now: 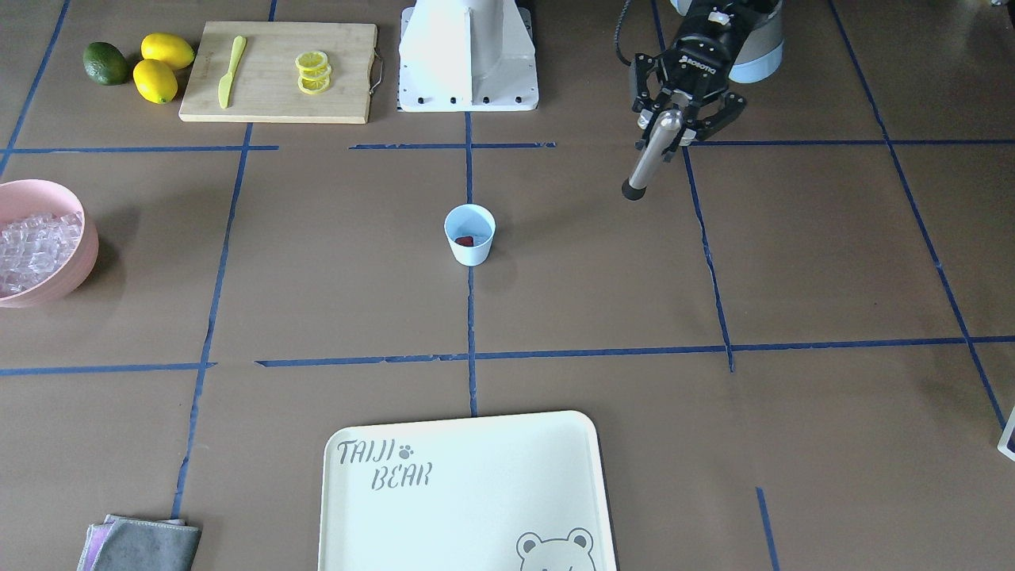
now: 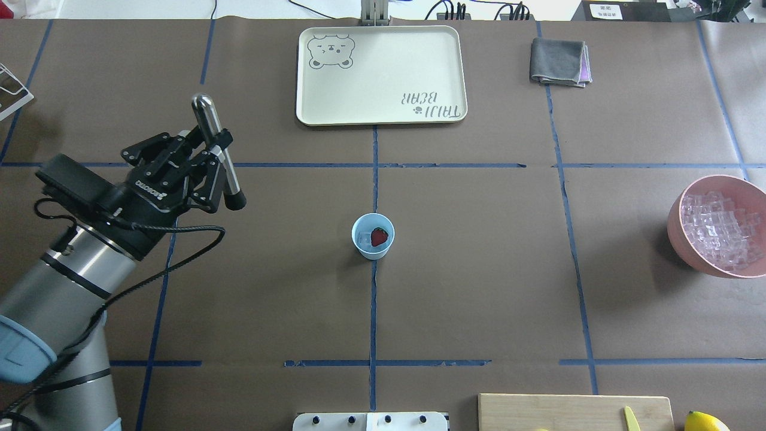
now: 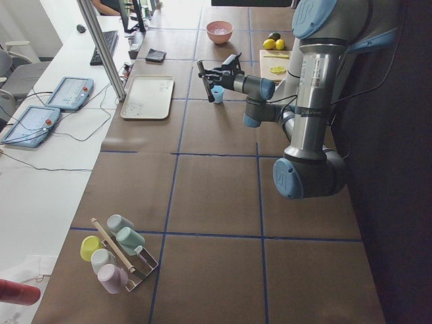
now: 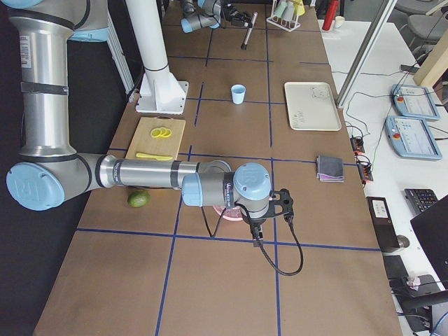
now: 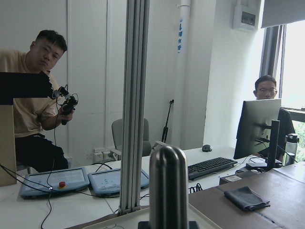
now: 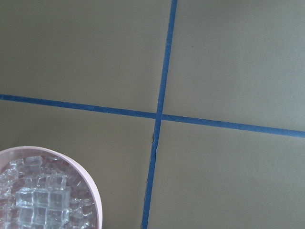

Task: Mash ice and strawberries in cup
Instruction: 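Lift the pestle with the left gripper and carry it over the cup, then lower the pestle into the cup and press down on the contents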

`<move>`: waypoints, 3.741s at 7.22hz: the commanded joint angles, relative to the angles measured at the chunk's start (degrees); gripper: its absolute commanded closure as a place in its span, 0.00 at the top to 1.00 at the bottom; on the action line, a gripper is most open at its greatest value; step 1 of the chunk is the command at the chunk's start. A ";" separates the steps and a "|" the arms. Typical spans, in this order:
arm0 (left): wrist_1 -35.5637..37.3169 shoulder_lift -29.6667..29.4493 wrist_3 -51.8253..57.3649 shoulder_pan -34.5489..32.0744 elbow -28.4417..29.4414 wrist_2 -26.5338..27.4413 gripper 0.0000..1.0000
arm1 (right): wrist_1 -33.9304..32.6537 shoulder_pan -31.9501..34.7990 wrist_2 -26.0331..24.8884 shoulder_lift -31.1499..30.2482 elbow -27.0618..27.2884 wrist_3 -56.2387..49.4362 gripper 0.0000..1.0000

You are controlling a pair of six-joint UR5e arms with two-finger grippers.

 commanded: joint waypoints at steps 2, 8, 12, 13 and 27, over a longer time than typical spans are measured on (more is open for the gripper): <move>-9.01 -7.59 5.02 3.05 6.43 3.38 0.00 | -0.08 -0.01 -0.09 0.09 -0.37 0.01 0.99; -14.30 -22.07 4.84 3.05 22.58 0.91 0.00 | -0.08 -0.10 -0.18 0.00 -0.98 0.01 1.00; -14.39 -24.30 4.41 3.14 27.00 1.35 0.00 | -0.08 -0.27 -0.27 -0.26 -1.07 0.01 0.99; -14.56 -24.30 4.40 3.31 27.44 1.44 0.00 | -0.08 -0.27 -0.27 -0.26 -1.07 0.01 0.99; -14.47 -26.05 3.52 7.88 32.71 4.78 0.00 | 0.18 -0.27 -0.09 -0.35 -2.39 -0.08 0.99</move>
